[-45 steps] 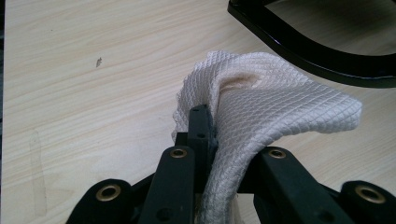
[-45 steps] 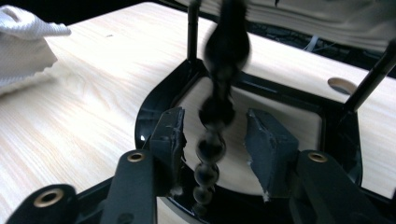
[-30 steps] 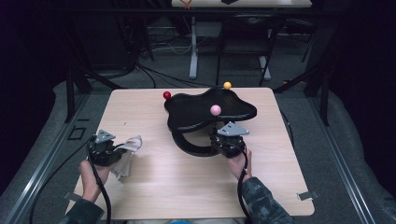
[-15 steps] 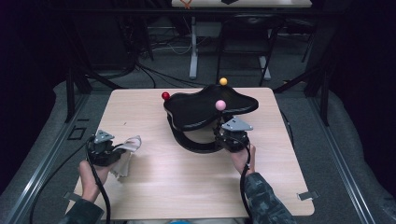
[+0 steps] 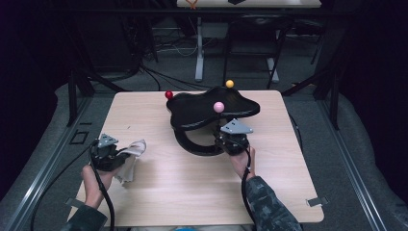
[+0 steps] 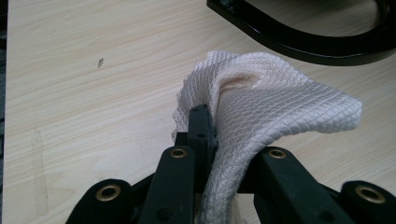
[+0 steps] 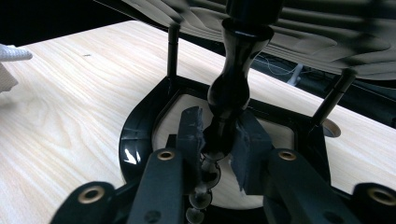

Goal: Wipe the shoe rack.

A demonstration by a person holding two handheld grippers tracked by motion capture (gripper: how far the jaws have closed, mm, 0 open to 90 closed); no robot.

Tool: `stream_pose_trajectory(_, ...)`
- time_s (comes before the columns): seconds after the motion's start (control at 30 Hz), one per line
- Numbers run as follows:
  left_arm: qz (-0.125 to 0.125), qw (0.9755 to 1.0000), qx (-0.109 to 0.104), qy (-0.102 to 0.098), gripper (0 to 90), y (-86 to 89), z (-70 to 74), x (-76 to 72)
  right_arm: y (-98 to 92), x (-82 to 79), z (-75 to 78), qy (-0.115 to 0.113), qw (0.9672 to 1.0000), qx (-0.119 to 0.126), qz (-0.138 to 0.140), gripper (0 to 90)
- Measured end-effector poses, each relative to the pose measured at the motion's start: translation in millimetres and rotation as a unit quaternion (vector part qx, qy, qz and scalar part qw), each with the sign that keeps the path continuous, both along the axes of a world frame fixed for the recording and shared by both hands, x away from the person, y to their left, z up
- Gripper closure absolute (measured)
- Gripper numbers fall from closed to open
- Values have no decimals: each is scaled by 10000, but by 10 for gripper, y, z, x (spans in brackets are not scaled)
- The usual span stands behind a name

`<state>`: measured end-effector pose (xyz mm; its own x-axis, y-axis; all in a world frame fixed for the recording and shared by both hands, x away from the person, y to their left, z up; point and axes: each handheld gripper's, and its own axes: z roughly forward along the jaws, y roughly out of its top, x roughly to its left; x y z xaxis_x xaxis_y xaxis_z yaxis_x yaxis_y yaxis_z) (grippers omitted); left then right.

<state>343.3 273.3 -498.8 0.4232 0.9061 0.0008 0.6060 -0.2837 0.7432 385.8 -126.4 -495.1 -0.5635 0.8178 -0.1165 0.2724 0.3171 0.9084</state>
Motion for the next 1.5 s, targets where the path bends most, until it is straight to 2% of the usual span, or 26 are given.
stream_pose_trajectory(0.03, 5, 10000, 1, -7, 810, 9, 2, -1, 8, 4, -8, 3, 10000, 17, -19, 603)
stream_pose_trajectory(0.1, 19, 10000, -11, -12, 810, 27, 6, 0, -2, -17, -10, 51, 10000, 31, -46, 573)
stream_pose_trajectory(0.23, 22, 10000, -25, -29, 810, 29, 14, -5, -39, -65, -16, 86, 10000, -13, 6, 606)
stream_pose_trajectory(0.3, 26, 10000, -40, -42, 810, 21, 16, -8, -57, -77, -32, 156, 9999, -22, 57, 656)
stream_pose_trajectory(0.4, 40, 10000, -55, -42, 811, 20, 16, -9, -78, -80, -42, 140, 9999, -7, -7, 736)
stream_pose_trajectory(0.47, 43, 10000, -56, -52, 814, 25, 17, -6, -102, -68, -44, 182, 9998, 87, 40, 739)
stream_pose_trajectory(0.63, 69, 9999, -96, -99, 817, 18, 32, -12, -76, -58, -54, 169, 9998, 114, 78, 747)
stream_pose_trajectory(0.77, 84, 9997, -71, -202, 821, 0, 68, -24, 21, -57, -67, 79, 9999, 77, 57, 750)
stream_pose_trajectory(0.8, 92, 9997, -84, -229, 822, -3, 79, -23, 41, -52, -70, 86, 9998, 87, 147, 750)
stream_pose_trajectory(0.83, 77, 9996, -122, -245, 824, 0, 90, -22, 84, -56, -70, 67, 10000, 14, 71, 750)
stream_pose_trajectory(0.87, 92, 9995, -138, -262, 825, 0, 96, -21, 116, -45, -79, 37, 9998, 52, 190, 751)
stream_pose_trajectory(0.97, 101, 9992, -223, -305, 827, 0, 124, -20, 168, -42, -87, -3, 9997, 67, 225, 751)
stream_pose_trajectory(1.07, 42, 9989, -230, -402, 828, -37, 187, -32, 182, -42, -86, -1, 9998, 32, 191, 750)
stream_pose_trajectory(1.1, 21, 9987, -255, -449, 829, -54, 212, -35, 177, -39, -82, 40, 9996, 34, 283, 750)
stream_pose_trajectory(1.13, -7, 9985, -260, -477, 830, -68, 233, -37, 190, -41, -87, -6, 9998, 35, 195, 751)
stream_pose_trajectory(1.3, -203, 9970, -317, -683, 833, -217, 399, -75, 217, -33, -88, -4, 9997, 49, 244, 750)
stream_pose_trajectory(1.5, -513, 9952, -362, -748, 833, -440, 551, -120, 238, -33, -73, 60, 9997, 49, 219, 749)
